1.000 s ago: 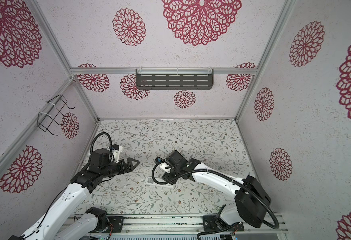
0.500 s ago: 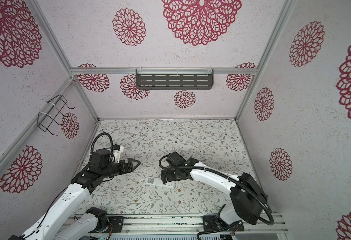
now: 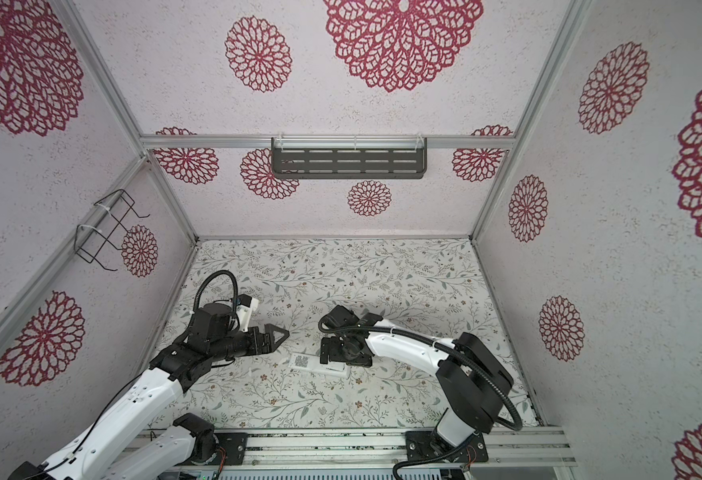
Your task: Load the batteries into the remote control
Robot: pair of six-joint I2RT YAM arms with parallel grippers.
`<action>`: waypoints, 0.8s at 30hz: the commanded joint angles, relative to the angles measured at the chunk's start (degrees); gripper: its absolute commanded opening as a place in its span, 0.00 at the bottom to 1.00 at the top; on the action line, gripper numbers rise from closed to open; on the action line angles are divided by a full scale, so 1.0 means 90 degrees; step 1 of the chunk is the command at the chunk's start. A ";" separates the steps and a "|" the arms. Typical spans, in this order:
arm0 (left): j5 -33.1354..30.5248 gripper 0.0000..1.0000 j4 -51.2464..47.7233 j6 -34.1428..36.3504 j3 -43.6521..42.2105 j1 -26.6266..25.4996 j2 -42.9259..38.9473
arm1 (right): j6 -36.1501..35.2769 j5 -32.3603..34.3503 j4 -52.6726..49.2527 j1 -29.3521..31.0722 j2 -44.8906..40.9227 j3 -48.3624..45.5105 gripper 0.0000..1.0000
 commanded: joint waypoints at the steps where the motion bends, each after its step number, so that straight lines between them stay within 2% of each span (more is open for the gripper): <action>1: -0.0038 0.97 0.0168 -0.0006 -0.0038 -0.0033 -0.0139 | 0.0227 0.0284 -0.0086 0.0053 0.0136 0.0302 0.99; 9: -0.0025 0.97 0.0197 -0.0011 -0.0055 -0.0036 -0.0222 | 0.0164 0.0387 -0.0236 0.0164 0.0563 0.0588 0.99; 24: -0.0036 0.97 0.0223 -0.0005 -0.0065 -0.0040 -0.0266 | 0.0088 0.0651 -0.0472 0.0214 0.0634 0.0352 0.99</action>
